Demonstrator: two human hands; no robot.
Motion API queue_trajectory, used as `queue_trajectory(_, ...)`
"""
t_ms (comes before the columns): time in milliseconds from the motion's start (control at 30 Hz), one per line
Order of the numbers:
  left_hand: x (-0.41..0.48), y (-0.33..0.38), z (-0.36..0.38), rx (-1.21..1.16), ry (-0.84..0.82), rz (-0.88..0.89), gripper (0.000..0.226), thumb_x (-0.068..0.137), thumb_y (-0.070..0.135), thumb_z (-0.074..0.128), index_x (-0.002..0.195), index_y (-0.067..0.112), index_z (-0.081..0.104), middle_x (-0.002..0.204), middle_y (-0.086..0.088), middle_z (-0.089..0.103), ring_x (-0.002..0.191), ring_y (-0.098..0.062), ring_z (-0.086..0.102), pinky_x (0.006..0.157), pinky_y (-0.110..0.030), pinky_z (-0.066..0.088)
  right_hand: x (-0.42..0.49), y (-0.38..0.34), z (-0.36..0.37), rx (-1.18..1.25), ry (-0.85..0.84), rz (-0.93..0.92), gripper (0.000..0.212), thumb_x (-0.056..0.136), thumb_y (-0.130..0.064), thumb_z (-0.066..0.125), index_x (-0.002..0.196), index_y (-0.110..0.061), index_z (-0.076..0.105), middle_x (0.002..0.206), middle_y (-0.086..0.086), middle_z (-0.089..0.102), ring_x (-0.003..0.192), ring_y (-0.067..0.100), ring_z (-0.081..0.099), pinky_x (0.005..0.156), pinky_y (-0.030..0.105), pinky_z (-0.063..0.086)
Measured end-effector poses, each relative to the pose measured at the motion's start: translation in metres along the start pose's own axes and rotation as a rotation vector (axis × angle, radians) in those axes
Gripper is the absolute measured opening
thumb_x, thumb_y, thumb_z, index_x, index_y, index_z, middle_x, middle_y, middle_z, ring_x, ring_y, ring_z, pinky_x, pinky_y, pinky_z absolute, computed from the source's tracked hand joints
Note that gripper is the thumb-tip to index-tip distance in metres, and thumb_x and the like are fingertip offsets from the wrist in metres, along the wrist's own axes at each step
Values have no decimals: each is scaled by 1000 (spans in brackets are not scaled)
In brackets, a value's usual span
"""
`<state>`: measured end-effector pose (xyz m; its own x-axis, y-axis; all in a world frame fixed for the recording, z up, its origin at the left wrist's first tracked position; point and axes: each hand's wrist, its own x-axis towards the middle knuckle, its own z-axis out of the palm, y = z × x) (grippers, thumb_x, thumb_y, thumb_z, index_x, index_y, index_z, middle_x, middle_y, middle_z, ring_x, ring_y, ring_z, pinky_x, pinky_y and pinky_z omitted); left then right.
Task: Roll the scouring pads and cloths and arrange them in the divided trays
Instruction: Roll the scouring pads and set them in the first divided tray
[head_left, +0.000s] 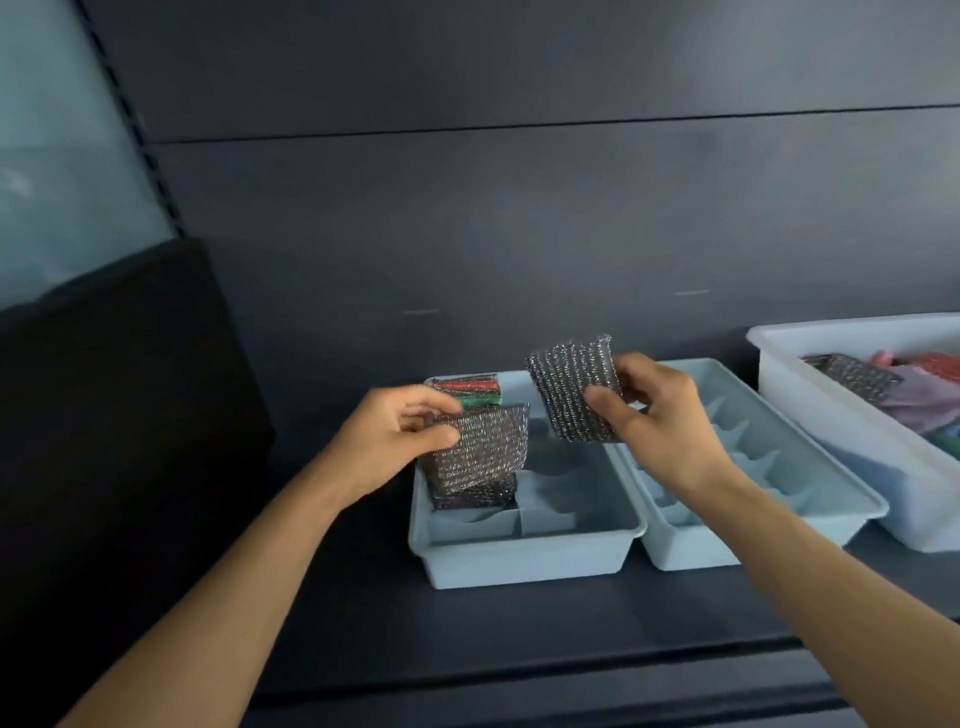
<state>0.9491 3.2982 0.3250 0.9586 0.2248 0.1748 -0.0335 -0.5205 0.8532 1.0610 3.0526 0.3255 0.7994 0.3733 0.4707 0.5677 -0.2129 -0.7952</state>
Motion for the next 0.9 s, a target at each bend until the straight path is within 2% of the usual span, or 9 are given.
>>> queue_trajectory(133, 1, -20, 1, 258, -68, 20, 24, 79, 17, 80, 90, 37, 72, 92, 11, 71, 75, 1, 60, 73, -17, 47, -4, -2, 11, 27, -2, 41, 3, 88, -11, 65, 91, -13, 67, 83, -1, 69, 78, 20, 63, 74, 37, 55)
queue_trajectory(200, 4, -28, 6, 368, -49, 41, 20, 80, 21, 79, 93, 35, 73, 88, 9, 69, 65, -1, 53, 63, -14, 44, -5, -3, 13, 38, -8, 41, 6, 88, -10, 65, 90, -15, 67, 83, -2, 69, 78, 19, 63, 73, 34, 54)
queue_trajectory(267, 5, -35, 12, 420, 1, 43, 19, 81, 22, 78, 98, 31, 74, 91, 15, 65, 65, 1, 52, 63, -14, 42, -7, -3, 14, 43, -17, 31, 7, 88, -9, 66, 90, -15, 68, 83, -2, 69, 78, 19, 64, 72, 32, 53)
queue_trajectory(400, 10, -51, 19, 438, 20, 120, 17, 79, 20, 80, 95, 25, 75, 94, 14, 67, 80, -1, 58, 74, -27, 51, -11, -1, 18, 36, -82, 39, 10, 86, -9, 69, 90, -19, 71, 81, -2, 69, 77, 22, 63, 71, 31, 53)
queue_trajectory(533, 13, -60, 19, 444, -1, 117, 16, 74, 23, 84, 87, 25, 75, 82, 13, 56, 74, -8, 54, 67, -30, 48, -20, -5, 36, 101, -254, 98, 26, 80, -9, 76, 87, -34, 72, 80, -4, 72, 73, 15, 62, 75, 30, 52)
queue_trajectory(600, 15, -61, 16, 421, -22, 103, 16, 72, 24, 86, 82, 21, 74, 81, 10, 57, 76, -12, 55, 67, -33, 47, -20, -8, 47, 85, -315, 114, 25, 76, -9, 79, 85, -31, 71, 81, -2, 72, 71, 11, 60, 74, 28, 52)
queue_trajectory(667, 16, -60, 12, 342, -43, 94, 16, 69, 22, 87, 80, 20, 75, 81, 11, 62, 78, -7, 58, 68, -30, 47, -15, -14, 57, 116, -304, 129, 23, 72, -7, 82, 81, -23, 67, 79, 4, 67, 67, 7, 56, 70, 25, 52)
queue_trajectory(800, 12, -54, 6, 155, -57, 122, 36, 68, 2, 86, 68, 34, 68, 71, 27, 67, 68, 11, 60, 65, -11, 45, -8, -23, 67, 181, -262, 75, 26, 68, -8, 84, 72, -24, 64, 72, -6, 62, 60, -1, 53, 65, 13, 46)
queue_trajectory(900, 15, -59, 2, 184, -48, 126, 20, 73, -4, 80, 75, 15, 77, 72, 14, 68, 67, 1, 63, 61, -18, 49, -8, -16, 76, 18, -333, 52, 24, 71, -17, 84, 71, -30, 64, 72, -14, 63, 61, -2, 54, 67, 17, 45)
